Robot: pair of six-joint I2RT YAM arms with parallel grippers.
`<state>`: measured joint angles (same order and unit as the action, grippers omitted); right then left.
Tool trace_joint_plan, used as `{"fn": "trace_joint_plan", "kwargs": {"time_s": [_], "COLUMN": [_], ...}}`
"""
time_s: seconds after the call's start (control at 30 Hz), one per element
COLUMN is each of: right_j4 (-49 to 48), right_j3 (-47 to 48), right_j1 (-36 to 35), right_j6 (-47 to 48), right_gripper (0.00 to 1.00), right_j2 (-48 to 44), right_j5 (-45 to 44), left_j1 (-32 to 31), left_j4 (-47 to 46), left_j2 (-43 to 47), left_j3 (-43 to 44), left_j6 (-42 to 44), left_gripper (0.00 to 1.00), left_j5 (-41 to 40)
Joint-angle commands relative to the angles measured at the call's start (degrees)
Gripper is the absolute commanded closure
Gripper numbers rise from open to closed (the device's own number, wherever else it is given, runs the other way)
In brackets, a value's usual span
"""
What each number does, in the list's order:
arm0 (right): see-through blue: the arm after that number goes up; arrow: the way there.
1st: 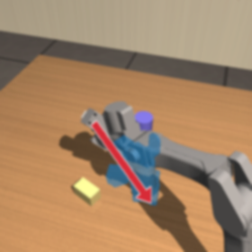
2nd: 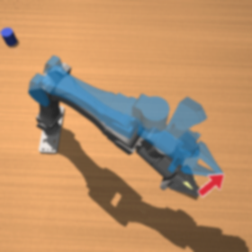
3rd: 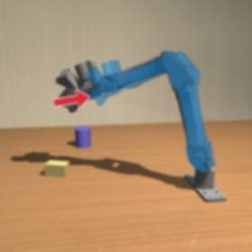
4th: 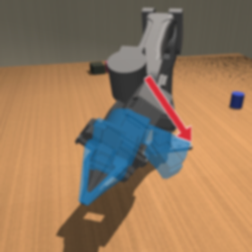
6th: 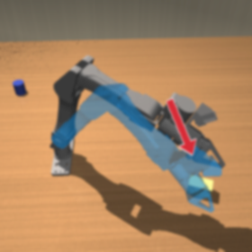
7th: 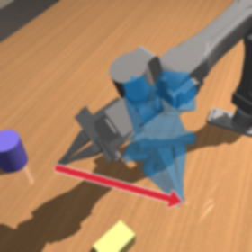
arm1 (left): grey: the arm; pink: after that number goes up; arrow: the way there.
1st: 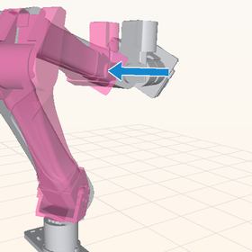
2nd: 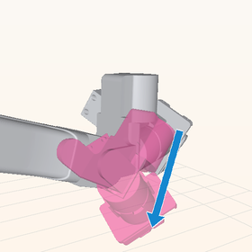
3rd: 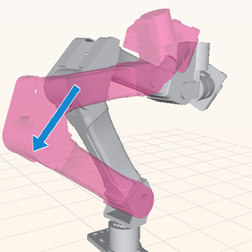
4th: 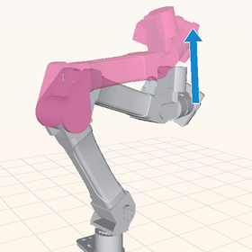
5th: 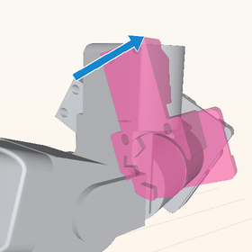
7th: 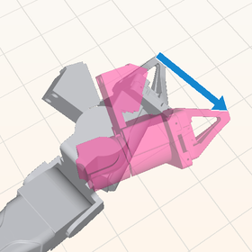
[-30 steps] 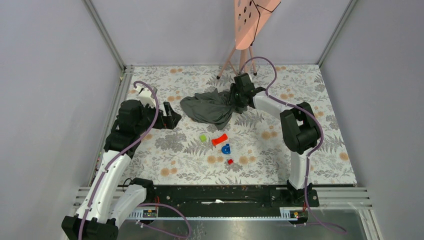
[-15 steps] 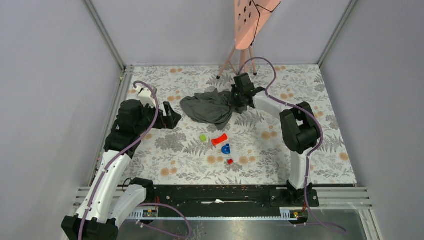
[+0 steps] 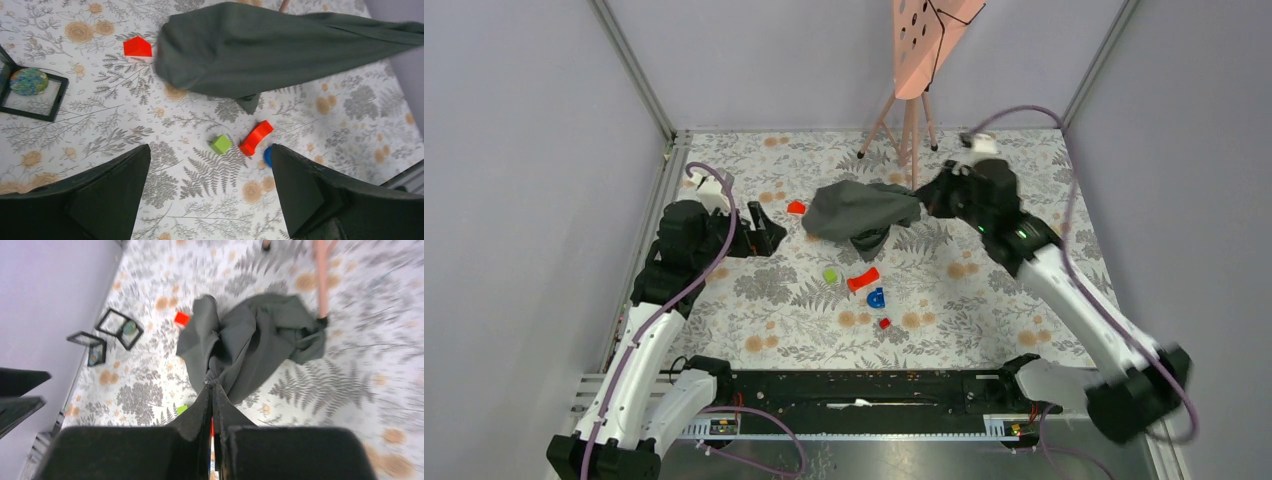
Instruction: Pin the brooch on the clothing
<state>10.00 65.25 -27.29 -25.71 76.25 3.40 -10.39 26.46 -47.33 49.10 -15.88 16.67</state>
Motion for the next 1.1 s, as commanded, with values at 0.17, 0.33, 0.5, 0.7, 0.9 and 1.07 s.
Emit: {"fn": "trace_joint_plan", "kwargs": {"time_s": [0.17,0.33,0.5,0.7,0.9,1.07], "right_j4": [15.42,16.3,14.35,11.38,4.7,4.32], "right_j3": [-23.94,-30.81,-28.36,-25.5,-28.78,-30.64], "right_j1": [-0.05,-0.09,-0.05,0.0,-0.05,-0.05], "right_j6": [-0.21,-4.9,-2.99,-3.04,-6.69,-7.03], "right_gripper": [0.88,0.32,0.26,0.24,0.3,0.29], "right_j2": [-34.79,-41.72,-36.65,-26.52,-23.24,-22.92], "right_j5": [-27.66,-27.96,-24.47,-17.4,-8.61,-8.93], "left_j1": [-1.41,-7.21,-11.55,-11.84,-11.72,-11.67], "left_j4": [-11.91,-16.23,-24.25,-30.62,-33.63,-31.34], "left_j2": [1.89,-3.16,-10.39,-26.8,-45.15,-58.1], "left_j3": [-6.03,-7.89,-9.36,-4.7,8.21,20.92], "left_j6": [-13.38,-16.6,-19.44,-18.18,-18.18,-18.13], "left_gripper": [0.01,0.02,0.02,0.04,0.16,0.32], "left_j5": [4.18,3.55,2.75,-0.68,0.4,2.51]}}
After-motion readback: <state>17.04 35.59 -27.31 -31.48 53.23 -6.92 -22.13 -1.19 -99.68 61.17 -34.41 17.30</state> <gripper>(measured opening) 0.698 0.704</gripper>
